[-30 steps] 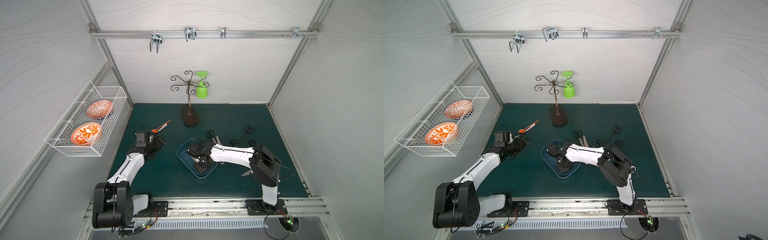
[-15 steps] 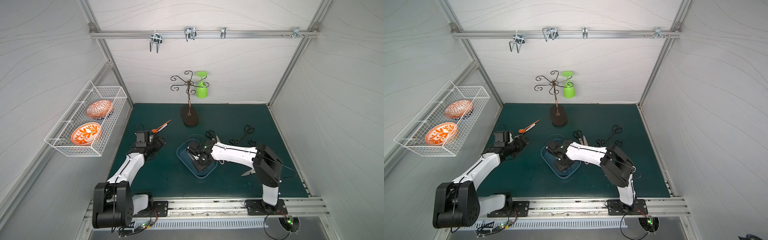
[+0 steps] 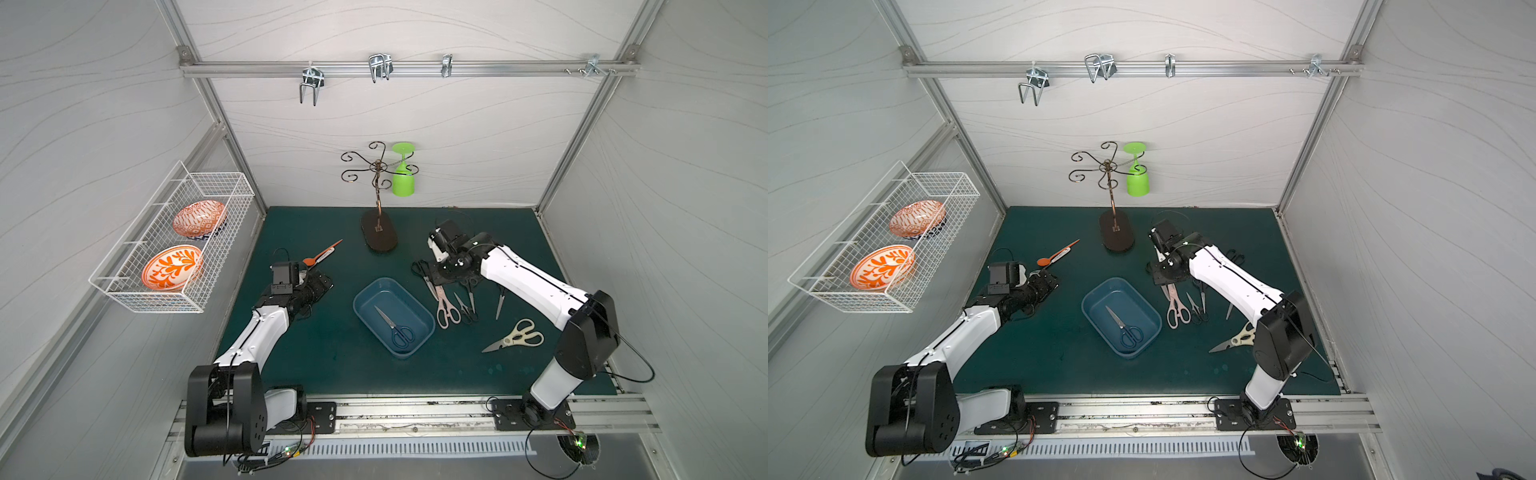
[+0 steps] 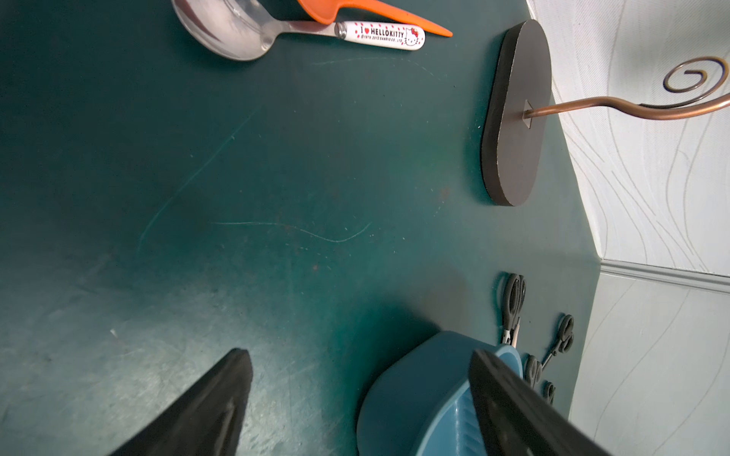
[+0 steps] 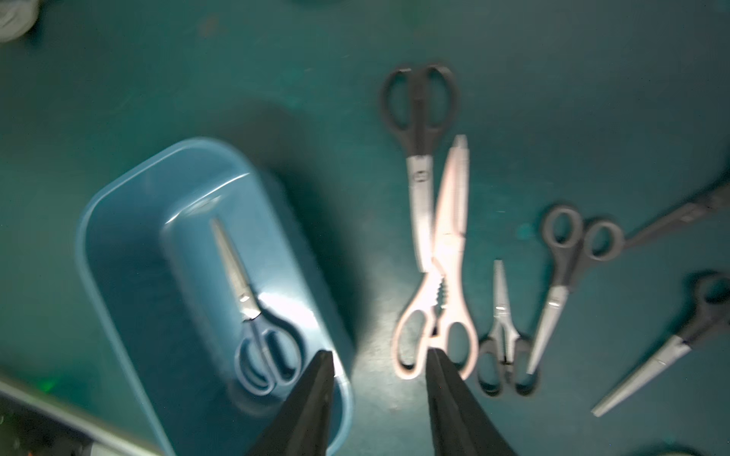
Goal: Put the scissors into the storage box
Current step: Place the scissors in the storage box, then pick up the scissors from the center of the board.
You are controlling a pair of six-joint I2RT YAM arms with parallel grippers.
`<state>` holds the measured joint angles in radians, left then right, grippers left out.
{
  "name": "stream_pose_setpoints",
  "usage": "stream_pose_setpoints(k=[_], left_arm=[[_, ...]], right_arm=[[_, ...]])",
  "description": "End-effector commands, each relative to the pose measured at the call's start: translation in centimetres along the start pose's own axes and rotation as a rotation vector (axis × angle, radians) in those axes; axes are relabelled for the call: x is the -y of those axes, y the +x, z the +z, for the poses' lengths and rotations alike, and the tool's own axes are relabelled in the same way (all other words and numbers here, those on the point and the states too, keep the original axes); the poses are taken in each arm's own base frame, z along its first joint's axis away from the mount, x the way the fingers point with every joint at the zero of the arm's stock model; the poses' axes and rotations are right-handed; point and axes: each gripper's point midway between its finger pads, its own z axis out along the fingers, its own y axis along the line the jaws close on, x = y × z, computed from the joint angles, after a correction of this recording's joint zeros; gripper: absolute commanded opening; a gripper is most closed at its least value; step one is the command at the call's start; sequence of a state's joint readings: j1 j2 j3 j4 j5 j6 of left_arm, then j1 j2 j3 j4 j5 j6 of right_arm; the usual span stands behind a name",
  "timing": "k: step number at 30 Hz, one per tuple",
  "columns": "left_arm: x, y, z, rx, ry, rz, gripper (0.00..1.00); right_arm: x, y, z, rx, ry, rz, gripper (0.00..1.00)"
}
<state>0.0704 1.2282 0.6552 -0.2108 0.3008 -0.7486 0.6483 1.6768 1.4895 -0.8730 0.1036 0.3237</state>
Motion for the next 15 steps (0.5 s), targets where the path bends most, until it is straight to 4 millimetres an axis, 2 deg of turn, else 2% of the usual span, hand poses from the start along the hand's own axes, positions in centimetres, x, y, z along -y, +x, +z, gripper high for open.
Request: stream_pose_setpoints(k=[1, 5, 15], left_arm=[[1.7, -1.0, -0.1, 0.017, 0.06, 0.003, 0.9], [1.8, -0.7, 0.0, 0.001, 0.071, -0.004, 0.9], [2.0, -0.3, 0.3, -0.021, 0.081, -0.009, 0.9]], right_arm=[[3.6, 0.4, 1.1, -0.063, 0.034, 0.051, 0.41], [6.6, -0.4, 2.6, -0.058, 0.043, 0.125, 0.39], [9.0, 0.6, 8.1, -0.152, 0.053, 0.185, 0.32]])
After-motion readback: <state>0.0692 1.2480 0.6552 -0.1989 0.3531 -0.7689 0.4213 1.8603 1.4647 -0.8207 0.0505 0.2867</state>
